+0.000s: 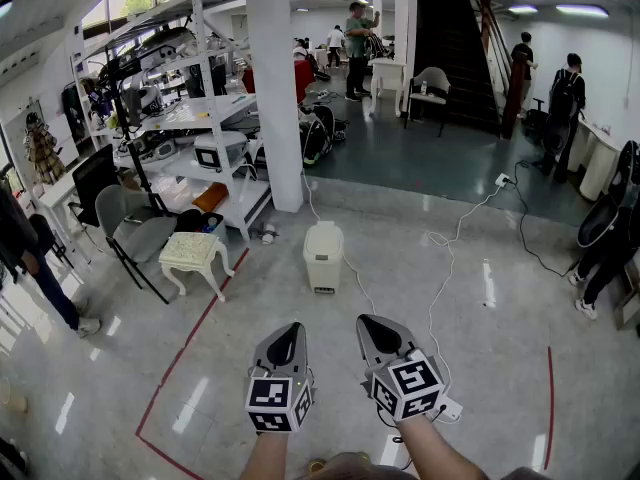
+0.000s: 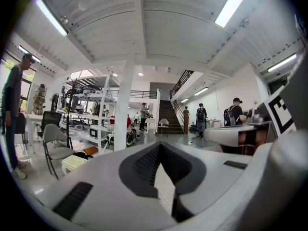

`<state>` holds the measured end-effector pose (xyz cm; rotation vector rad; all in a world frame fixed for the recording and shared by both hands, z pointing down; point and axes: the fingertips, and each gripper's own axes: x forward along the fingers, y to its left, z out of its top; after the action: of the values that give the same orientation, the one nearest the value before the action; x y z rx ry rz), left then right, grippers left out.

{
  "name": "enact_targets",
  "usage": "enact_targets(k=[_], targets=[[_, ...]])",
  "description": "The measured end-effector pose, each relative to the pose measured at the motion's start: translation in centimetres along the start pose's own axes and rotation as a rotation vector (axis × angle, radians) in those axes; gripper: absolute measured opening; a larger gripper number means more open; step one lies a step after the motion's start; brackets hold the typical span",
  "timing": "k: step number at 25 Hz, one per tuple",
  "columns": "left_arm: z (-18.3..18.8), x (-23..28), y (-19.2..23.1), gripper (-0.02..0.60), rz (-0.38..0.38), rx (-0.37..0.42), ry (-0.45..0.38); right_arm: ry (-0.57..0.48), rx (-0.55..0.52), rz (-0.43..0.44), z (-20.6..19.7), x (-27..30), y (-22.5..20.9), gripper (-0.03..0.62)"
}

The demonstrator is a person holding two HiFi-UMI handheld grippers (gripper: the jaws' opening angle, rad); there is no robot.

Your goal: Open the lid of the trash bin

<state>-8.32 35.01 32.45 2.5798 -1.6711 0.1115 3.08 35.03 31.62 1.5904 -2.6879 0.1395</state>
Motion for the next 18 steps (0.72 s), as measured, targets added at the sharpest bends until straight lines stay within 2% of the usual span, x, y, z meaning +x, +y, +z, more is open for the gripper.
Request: enact_targets(k=[7, 18], targets=[[0.1, 0.1, -0.6, -0.011, 0.002, 0.02, -0.001, -0.011, 0.009, 0.019, -0.1, -0.5, -0.5, 0.034], [-0.2, 0.4, -2.1, -0.011, 0.027, 0.002, -0.005, -0.006, -0.006, 0.045, -0.1, -2.0, -2.1, 0.035]])
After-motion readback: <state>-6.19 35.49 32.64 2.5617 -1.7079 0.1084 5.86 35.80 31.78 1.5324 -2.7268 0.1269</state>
